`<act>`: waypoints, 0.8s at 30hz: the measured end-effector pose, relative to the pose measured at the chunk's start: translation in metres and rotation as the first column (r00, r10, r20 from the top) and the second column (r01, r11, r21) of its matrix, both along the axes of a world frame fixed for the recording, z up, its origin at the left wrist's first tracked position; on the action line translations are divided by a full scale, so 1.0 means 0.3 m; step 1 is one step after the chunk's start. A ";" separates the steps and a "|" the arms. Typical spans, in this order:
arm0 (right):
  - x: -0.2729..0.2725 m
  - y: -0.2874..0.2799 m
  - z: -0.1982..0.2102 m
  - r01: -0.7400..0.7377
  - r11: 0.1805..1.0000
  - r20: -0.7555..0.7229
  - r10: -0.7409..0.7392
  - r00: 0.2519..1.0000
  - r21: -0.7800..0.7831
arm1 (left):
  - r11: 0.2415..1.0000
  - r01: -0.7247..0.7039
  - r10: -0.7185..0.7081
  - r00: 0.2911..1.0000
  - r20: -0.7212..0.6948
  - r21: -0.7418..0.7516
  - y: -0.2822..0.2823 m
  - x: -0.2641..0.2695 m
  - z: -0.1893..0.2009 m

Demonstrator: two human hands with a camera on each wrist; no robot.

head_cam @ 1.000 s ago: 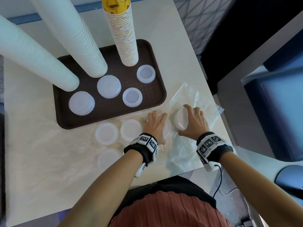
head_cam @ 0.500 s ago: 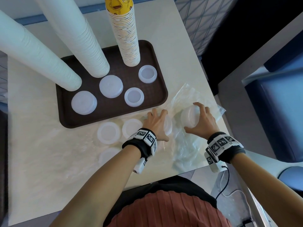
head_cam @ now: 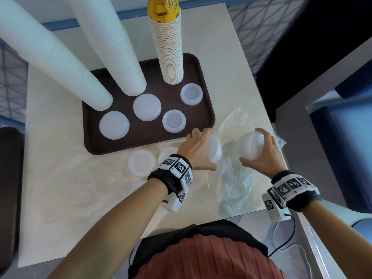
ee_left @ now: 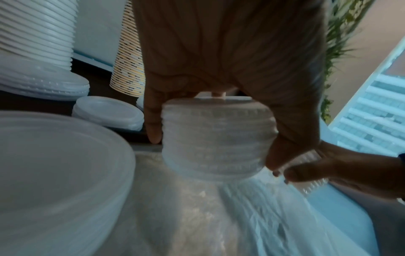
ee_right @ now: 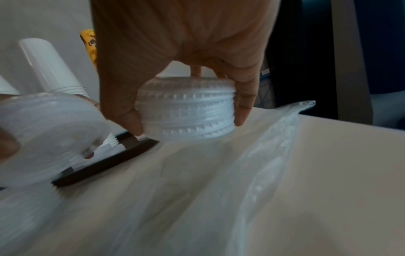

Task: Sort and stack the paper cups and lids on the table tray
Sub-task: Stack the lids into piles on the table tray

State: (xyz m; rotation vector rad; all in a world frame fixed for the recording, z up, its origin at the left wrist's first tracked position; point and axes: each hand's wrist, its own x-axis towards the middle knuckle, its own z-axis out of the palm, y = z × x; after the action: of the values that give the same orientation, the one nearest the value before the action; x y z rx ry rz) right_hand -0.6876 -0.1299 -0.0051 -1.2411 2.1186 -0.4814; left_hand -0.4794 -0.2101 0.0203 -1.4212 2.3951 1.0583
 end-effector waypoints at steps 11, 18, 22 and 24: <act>0.110 -0.170 0.189 -0.214 0.976 -0.033 0.213 0.976 -0.043 | 0.850 -0.527 0.478 0.766 -0.431 0.007 -0.188 0.288 0.147; 0.293 -0.386 0.224 -0.407 0.912 -0.068 0.403 0.913 -0.060 | 0.766 -0.615 0.625 0.780 -0.008 -0.186 -0.300 0.604 0.066; 0.396 -0.488 0.206 -0.492 0.868 -0.085 0.486 0.870 -0.069 | 0.770 -0.599 0.635 0.751 0.181 -0.221 -0.334 0.686 0.007; 0.439 -0.525 0.200 -0.532 0.844 -0.086 0.526 0.846 -0.076 | 0.787 -0.580 0.616 0.759 0.214 -0.210 -0.350 0.700 -0.009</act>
State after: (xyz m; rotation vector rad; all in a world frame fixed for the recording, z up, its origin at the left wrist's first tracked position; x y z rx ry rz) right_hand -0.5557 -0.2875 0.0548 -1.8387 1.7018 -0.2999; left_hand -0.2694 -0.3152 0.0175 -2.3101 1.8673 0.7331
